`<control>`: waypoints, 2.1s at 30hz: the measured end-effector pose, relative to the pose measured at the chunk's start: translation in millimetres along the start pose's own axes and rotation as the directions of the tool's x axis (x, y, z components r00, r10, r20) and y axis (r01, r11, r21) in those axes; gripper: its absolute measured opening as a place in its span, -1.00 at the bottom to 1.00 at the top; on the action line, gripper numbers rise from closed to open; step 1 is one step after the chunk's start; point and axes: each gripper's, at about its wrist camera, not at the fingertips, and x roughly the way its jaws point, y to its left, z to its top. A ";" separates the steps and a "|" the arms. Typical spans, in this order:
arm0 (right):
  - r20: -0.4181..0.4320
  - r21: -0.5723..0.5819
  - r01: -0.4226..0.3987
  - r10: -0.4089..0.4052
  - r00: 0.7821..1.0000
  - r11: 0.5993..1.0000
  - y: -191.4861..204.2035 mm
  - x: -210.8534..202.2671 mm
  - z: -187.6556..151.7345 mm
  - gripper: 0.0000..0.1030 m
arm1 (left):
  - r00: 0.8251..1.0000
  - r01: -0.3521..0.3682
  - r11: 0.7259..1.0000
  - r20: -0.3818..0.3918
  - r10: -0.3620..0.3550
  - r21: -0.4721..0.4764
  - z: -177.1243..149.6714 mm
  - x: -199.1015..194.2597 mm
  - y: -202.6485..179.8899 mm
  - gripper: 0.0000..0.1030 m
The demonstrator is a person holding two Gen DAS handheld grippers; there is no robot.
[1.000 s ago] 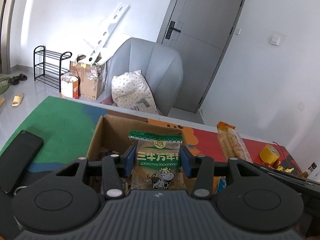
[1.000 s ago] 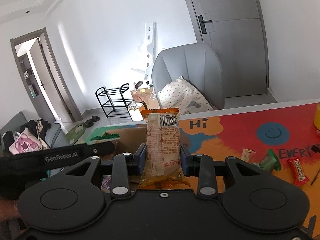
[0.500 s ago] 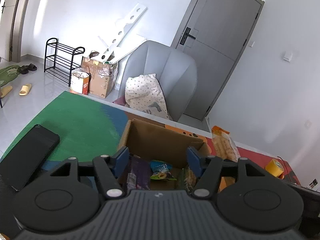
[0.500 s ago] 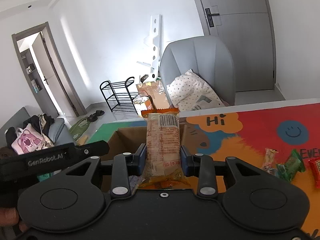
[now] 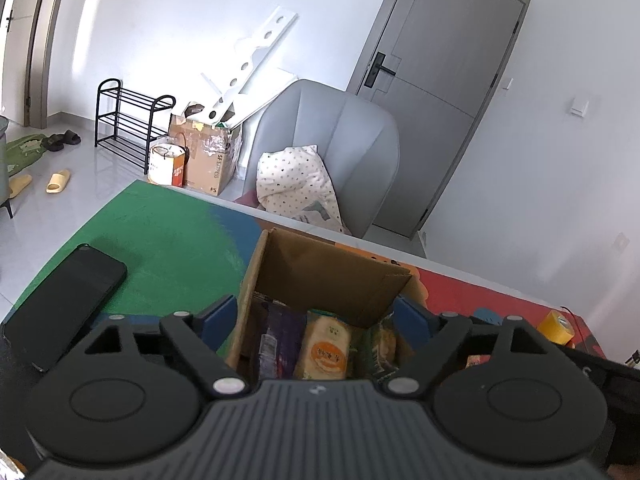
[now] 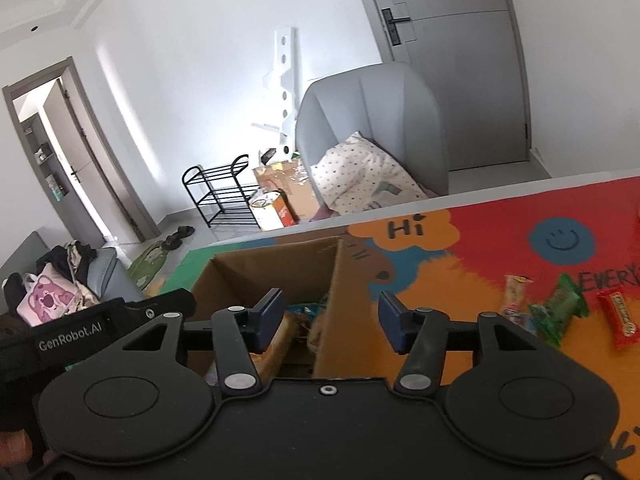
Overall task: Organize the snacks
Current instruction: 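Open both grippers to drop the packets into the cardboard box, then move both grippers back to the snack pile on the table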
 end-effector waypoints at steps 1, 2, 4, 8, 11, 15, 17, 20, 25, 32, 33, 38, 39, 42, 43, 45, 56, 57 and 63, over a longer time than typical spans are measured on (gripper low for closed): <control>0.002 0.001 0.006 -0.006 1.000 1.000 -2.1 -2.9 -0.8 0.09 | 1.000 -0.001 1.000 0.001 0.001 0.001 -0.6 -0.3 -0.9 0.69; 0.005 0.001 0.012 -0.012 1.000 1.000 -4.3 -5.9 -1.7 0.10 | 1.000 -0.002 1.000 0.002 0.002 0.002 -1.6 -1.0 -1.9 0.71; 0.013 0.003 0.023 -0.023 1.000 1.000 -9.9 -11.7 -3.0 0.16 | 1.000 0.001 1.000 -0.001 -0.001 0.006 -4.0 -2.2 -5.2 0.71; 0.021 0.021 0.048 -0.048 0.999 0.999 -23.5 -20.9 -6.4 0.20 | 1.000 0.019 1.000 -0.010 -0.019 0.022 -7.8 -4.6 -12.5 0.74; 0.018 0.028 0.065 -0.066 0.998 0.997 -32.3 -25.5 -9.6 0.28 | 0.999 0.032 0.999 -0.018 -0.031 0.036 -10.9 -6.1 -20.5 0.81; 0.027 0.037 0.087 -0.088 0.996 0.995 -42.7 -35.3 -13.8 0.53 | 0.998 0.057 0.996 -0.032 -0.054 0.073 -16.3 -7.4 -33.6 0.81; 0.026 0.046 0.091 -0.092 0.995 0.995 -49.1 -39.2 -15.4 0.60 | 0.997 0.059 0.994 -0.048 -0.055 0.087 -20.5 -7.1 -40.4 0.82; 0.025 0.055 0.099 -0.101 0.995 0.994 -58.1 -45.7 -17.9 0.72 | 0.996 0.052 0.992 -0.080 -0.043 0.116 -25.3 -2.9 -50.8 0.83; 0.022 0.074 0.121 -0.123 0.992 0.990 -74.9 -55.8 -21.4 0.93 | 0.992 0.068 0.985 -0.112 -0.050 0.159 -35.3 -2.2 -69.4 0.83; 0.020 0.113 0.154 -0.157 0.987 0.982 -103.9 -69.5 -28.2 0.99 | 0.986 0.098 0.973 -0.151 -0.067 0.210 -50.0 1.9 -98.9 0.84; 0.021 0.120 0.159 -0.162 0.986 0.980 -108.5 -71.7 -29.7 0.99 | 0.986 0.100 0.971 -0.156 -0.067 0.217 -52.1 3.2 -103.2 0.84; 0.023 0.150 0.178 -0.183 0.983 0.973 -130.0 -81.3 -33.1 0.99 | 0.982 0.119 0.963 -0.175 -0.078 0.242 -60.1 8.6 -124.6 0.84; 0.023 0.156 0.183 -0.189 0.982 0.971 -134.6 -82.8 -33.8 0.99 | 0.981 0.122 0.962 -0.178 -0.079 0.246 -61.8 9.4 -128.7 0.84; 0.023 0.171 0.194 -0.201 0.979 0.966 -146.6 -86.5 -35.3 0.99 | 0.979 0.136 0.959 -0.185 -0.090 0.250 -66.0 12.0 -138.3 0.84; 0.024 0.175 0.197 -0.204 0.979 0.965 -151.1 -87.8 -36.1 0.99 | 0.978 0.139 0.957 -0.188 -0.092 0.254 -67.6 13.0 -141.8 0.84; 0.024 0.182 0.203 -0.211 0.977 0.962 -158.2 -89.4 -37.8 0.99 | 0.976 0.146 0.954 -0.196 -0.095 0.261 -70.3 15.7 -149.1 0.86; 0.023 0.207 0.204 -0.213 0.977 0.957 -192.8 -82.1 -44.8 0.99 | 0.966 0.167 0.941 -0.242 -0.096 0.293 -92.4 36.9 -180.9 0.92; 0.023 0.208 0.202 -0.211 0.977 0.957 -195.2 -80.8 -45.1 0.99 | 0.965 0.163 0.942 -0.246 -0.091 0.293 -94.8 39.9 -182.9 0.92; 0.022 0.192 0.181 -0.189 0.982 0.965 -205.2 -70.1 -45.4 0.76 | 0.968 0.149 0.944 -0.237 -0.080 0.294 -108.6 52.2 -189.2 0.89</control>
